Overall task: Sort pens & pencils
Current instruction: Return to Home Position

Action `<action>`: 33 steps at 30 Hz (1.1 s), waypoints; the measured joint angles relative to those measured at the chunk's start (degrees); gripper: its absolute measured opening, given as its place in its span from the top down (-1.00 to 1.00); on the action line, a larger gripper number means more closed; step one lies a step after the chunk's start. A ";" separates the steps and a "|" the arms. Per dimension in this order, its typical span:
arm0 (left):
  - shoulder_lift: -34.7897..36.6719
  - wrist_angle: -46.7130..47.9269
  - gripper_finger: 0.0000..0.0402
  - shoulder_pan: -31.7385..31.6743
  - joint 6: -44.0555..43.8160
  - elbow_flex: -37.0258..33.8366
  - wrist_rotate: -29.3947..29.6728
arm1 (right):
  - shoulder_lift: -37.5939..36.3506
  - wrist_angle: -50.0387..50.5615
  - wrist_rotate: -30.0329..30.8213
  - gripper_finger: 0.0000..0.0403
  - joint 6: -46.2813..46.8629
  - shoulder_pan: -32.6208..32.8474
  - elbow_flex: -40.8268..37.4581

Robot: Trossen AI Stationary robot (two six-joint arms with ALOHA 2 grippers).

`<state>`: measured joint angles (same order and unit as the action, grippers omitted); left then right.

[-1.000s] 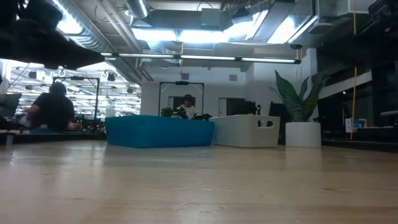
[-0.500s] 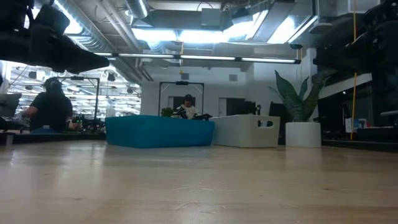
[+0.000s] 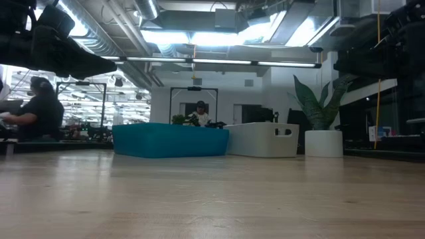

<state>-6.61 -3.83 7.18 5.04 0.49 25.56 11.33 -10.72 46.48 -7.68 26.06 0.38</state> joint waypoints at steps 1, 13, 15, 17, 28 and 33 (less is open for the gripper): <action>0.00 -0.01 0.43 0.00 0.00 0.00 0.01 | 0.00 0.33 0.00 0.25 0.00 0.00 0.00; -0.01 0.02 0.43 0.00 0.04 0.00 0.02 | 0.02 0.82 0.00 0.25 -0.30 0.00 0.00; 0.00 0.02 0.43 0.00 0.04 0.00 0.02 | 0.02 0.81 0.00 0.25 -0.14 0.00 0.00; -0.02 0.02 0.43 0.00 0.04 0.00 0.02 | 0.02 0.80 0.00 0.25 -0.26 0.00 0.00; 0.00 0.02 0.43 0.00 0.06 0.00 0.03 | 0.02 0.76 0.00 0.25 -0.28 0.00 0.00; 0.00 0.02 0.43 0.00 0.06 0.00 0.04 | 0.02 0.76 -0.02 0.25 -0.30 0.00 0.00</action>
<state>-6.61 -3.81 7.18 5.10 0.49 25.61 11.35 -9.96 46.46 -7.98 26.06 0.38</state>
